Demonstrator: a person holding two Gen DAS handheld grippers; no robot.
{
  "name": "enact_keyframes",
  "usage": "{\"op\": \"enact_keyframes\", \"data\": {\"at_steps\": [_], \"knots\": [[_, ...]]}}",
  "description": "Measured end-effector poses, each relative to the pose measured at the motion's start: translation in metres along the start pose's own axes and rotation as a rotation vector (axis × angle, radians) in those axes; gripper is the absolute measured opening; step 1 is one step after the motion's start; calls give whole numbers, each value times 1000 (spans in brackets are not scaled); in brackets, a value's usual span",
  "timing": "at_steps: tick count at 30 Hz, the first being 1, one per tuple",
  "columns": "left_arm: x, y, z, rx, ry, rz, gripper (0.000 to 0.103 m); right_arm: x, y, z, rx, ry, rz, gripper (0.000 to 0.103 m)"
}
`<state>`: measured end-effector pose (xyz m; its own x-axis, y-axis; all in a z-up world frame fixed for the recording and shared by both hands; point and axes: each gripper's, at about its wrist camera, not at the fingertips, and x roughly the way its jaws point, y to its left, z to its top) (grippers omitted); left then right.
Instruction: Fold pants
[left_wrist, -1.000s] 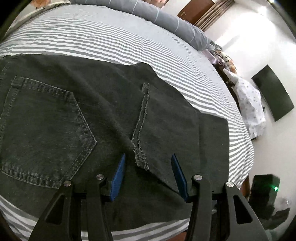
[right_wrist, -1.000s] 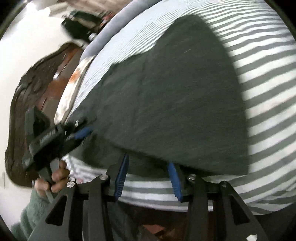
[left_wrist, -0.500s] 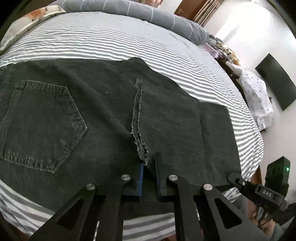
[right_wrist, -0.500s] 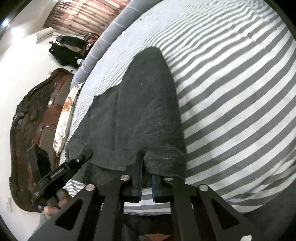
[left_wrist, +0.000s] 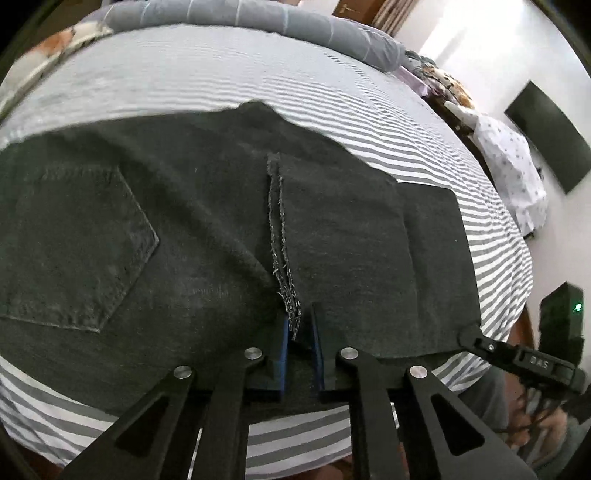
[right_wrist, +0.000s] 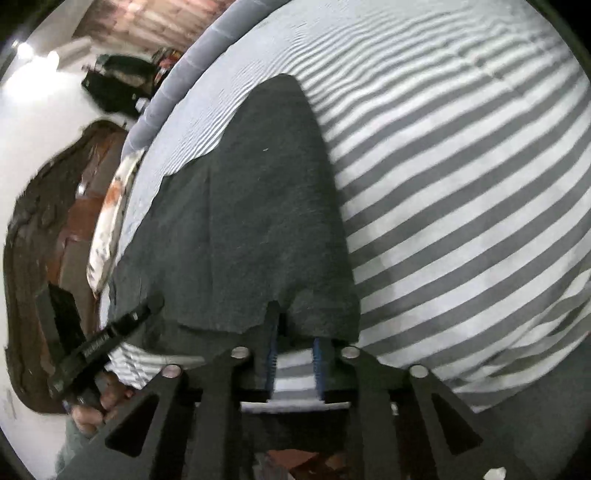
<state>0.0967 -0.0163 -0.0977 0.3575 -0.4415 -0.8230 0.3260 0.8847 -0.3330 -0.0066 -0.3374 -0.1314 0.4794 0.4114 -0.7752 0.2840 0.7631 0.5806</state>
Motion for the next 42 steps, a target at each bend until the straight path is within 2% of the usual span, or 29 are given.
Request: {"op": "enact_keyframes", "data": {"at_steps": [2,6,10,13,18,21,24,28,30,34,37,42], "knots": [[-7,-5,1,29,-25,27,13,-5,9,-5,-54,41,-22,30],[-24,-17,1,115,-116,129,14,-16,28,-15,-164,93,-28,30],[-30,-26,5,151,-174,117,22,-30,57,-5,-317,-14,-102,30],[-20,-33,9,167,-161,98,24,-20,76,29,-392,-91,-183,30],[7,-39,9,180,-94,141,24,11,86,83,-429,-154,-300,30],[19,-37,5,196,-65,180,24,33,81,107,-433,-138,-344,30],[29,-36,2,217,-53,206,23,51,67,114,-412,-79,-351,30],[33,-35,3,209,-62,206,24,47,68,107,-440,-76,-357,30],[33,-33,5,198,-65,193,24,38,68,96,-436,-48,-325,31],[21,-33,2,192,-72,173,24,19,70,62,-471,-8,-299,31],[20,-36,-5,238,-53,203,24,14,73,34,-478,27,-286,34],[25,-35,-8,247,-58,224,24,16,69,-2,-542,65,-346,37]]}}
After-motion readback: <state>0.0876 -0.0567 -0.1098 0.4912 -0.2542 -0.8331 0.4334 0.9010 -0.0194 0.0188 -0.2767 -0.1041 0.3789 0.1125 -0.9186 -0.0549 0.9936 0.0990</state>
